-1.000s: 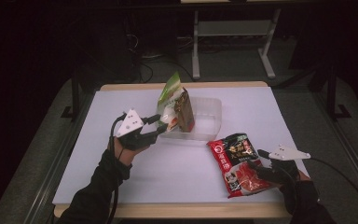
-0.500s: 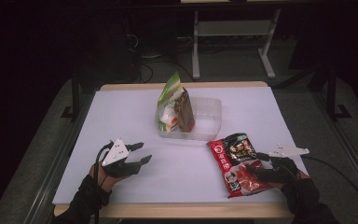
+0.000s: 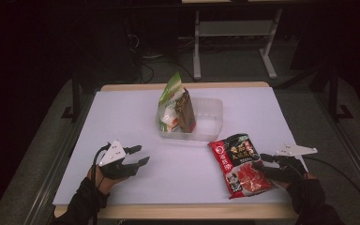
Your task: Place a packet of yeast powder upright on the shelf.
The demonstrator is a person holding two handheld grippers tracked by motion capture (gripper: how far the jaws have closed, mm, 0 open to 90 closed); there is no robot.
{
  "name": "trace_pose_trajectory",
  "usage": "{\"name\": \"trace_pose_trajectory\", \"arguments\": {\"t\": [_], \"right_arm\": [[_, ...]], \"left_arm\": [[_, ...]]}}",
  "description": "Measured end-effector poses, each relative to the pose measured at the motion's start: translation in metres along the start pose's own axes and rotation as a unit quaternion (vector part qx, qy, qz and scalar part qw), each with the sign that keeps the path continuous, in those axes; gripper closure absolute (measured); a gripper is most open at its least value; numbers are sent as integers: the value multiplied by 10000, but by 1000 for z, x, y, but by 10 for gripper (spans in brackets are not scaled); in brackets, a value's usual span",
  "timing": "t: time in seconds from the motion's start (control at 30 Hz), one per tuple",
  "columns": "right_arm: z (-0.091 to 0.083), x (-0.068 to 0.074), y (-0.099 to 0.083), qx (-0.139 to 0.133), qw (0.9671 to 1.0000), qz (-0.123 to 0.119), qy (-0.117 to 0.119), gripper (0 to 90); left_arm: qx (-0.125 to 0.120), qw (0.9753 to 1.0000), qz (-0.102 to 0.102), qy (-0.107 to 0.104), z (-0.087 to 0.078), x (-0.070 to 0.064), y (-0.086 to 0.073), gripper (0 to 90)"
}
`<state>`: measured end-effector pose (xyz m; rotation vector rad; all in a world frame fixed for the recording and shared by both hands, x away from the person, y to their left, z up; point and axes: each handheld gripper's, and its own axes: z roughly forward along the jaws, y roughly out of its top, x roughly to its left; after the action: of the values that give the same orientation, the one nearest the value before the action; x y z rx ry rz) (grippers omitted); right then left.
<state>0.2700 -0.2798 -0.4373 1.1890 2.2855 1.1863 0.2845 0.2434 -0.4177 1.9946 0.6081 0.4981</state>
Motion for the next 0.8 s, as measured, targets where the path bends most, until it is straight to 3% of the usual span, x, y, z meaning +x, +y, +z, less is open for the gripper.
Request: {"name": "trace_pose_trajectory", "arguments": {"t": [0.1, 0.27, 0.43, 0.57, 0.67, 0.8], "right_arm": [[-5, -5, -1, -82, 9996, 78, -261, 697], [-2, -4, -3, 133, 9983, 71, -558, 895], [4, -6, -6, 520, 9959, 93, -731, 896], [7, -8, -9, 635, 9956, 253, -648, 898], [8, -7, -9, 580, 9972, 315, -362, 898], [12, 4, -6, 663, 9974, 121, -237, 898]], "left_arm": [[37, 10000, 7, 4, 1, 0, -1, 469], [-33, 10000, -59, -60, -1, 1, 1, 482], [-19, 9999, -122, -118, 2, 1, 0, 489], [-26, 9992, -317, -253, 4, 2, -2, 490], [24, 9990, -335, -303, 6, 1, -2, 487], [45, 9983, -412, -416, 9, 1, -3, 475]]}}
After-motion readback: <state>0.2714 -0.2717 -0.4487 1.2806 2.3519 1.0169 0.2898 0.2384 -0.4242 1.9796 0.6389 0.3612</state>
